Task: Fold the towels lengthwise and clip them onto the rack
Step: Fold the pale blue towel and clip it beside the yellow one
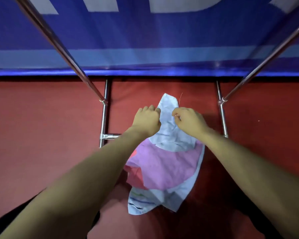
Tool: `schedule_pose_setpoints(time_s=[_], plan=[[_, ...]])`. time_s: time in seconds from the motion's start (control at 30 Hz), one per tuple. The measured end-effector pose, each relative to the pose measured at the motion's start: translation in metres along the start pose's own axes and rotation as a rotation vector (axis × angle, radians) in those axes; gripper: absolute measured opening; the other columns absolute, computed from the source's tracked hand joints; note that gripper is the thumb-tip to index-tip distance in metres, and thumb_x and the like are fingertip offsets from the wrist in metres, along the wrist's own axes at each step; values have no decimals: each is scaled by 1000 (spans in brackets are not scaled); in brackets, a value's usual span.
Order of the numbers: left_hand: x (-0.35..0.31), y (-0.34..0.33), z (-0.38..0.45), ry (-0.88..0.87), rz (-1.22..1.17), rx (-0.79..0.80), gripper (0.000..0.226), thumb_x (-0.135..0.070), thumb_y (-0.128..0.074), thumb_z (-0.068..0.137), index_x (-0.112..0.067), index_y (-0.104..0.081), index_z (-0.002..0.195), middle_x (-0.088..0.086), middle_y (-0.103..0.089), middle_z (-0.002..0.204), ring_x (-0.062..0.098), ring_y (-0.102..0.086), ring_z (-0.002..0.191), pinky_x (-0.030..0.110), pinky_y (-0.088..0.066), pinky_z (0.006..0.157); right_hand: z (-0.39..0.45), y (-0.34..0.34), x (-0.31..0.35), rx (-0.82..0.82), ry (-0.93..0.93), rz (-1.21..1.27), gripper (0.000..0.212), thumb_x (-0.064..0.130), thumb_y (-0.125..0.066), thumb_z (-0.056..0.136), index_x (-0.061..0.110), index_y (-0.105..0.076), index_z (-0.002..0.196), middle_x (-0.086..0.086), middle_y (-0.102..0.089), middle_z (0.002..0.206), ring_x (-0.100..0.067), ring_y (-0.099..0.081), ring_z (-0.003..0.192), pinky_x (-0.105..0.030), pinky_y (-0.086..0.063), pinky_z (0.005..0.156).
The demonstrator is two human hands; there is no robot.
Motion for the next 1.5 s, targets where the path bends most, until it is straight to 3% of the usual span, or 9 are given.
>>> schedule_pose_setpoints(time_s=[0.3,0.4,0.47,0.57,0.63,0.87,0.97,1.1,1.5], plan=[[-7,-144,54,22,-104,236,32,-9,-47,85,-7,-49,118,11,-49,120,30,-44,111,34,-33,88,36,-147,-84,273,-15,-224,36,17,-49,87,18,-54,122,-5,-52,115,-26,-50,106,-36,-37,87],[-6,-170,54,102,-198,273,42,-9,-49,85,-9,-44,126,9,-46,125,29,-41,114,34,-32,91,32,-174,-94,221,10,-383,64,24,-81,49,17,-64,111,-6,-59,98,-26,-58,79,-32,-44,65],[-3,-183,52,132,-212,287,47,-12,-53,86,-11,-39,131,7,-43,130,28,-40,116,34,-33,91,32,-190,-94,195,14,-381,58,21,-84,31,20,-68,87,-3,-62,87,-25,-57,65,-30,-37,62],[0,-191,51,119,-213,297,54,-16,-55,87,-12,-34,136,5,-39,136,28,-38,119,35,-33,93,37,-188,-90,106,36,-299,30,22,-85,51,22,-58,65,0,-60,80,-24,-54,66,-33,-22,66],[-2,-186,53,108,-242,270,56,-18,-56,88,-15,-32,139,3,-39,138,27,-37,121,35,-31,97,42,-177,-83,8,61,-174,21,29,-78,67,20,-62,78,0,-62,85,-26,-56,73,-33,-21,72],[-15,-117,36,125,-458,36,22,-15,-46,93,-7,-54,112,9,-55,107,32,-55,94,35,-40,74,15,-96,-41,-218,161,-13,6,17,-49,76,18,-54,79,4,-60,65,-22,-60,66,-32,-18,70],[-21,-64,16,135,-543,-40,18,-9,-43,92,-4,-58,100,10,-58,97,28,-56,86,28,-36,63,-9,-47,-15,-201,162,101,49,36,-20,71,12,-58,89,5,-60,76,-18,-51,75,-34,-21,76],[-34,7,-21,80,-759,-192,29,-21,-36,80,0,-54,88,16,-62,80,27,-52,70,37,-42,66,-39,7,1,-351,162,170,29,24,-34,79,13,-58,93,3,-64,83,-22,-57,82,-33,-23,78],[-71,205,-152,-28,-827,-597,11,-5,-40,90,-5,-50,87,-1,-53,71,9,-43,62,10,-35,52,-142,146,65,-648,180,196,8,6,-57,78,13,-60,82,-1,-59,71,-28,-55,75,-29,-15,68]])
Point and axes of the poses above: each hand's wrist, its own z-axis towards the middle knuckle, its own y-axis out of the back of the hand, x = y × z, the point moved 3 cm from there along z, towards the middle knuckle
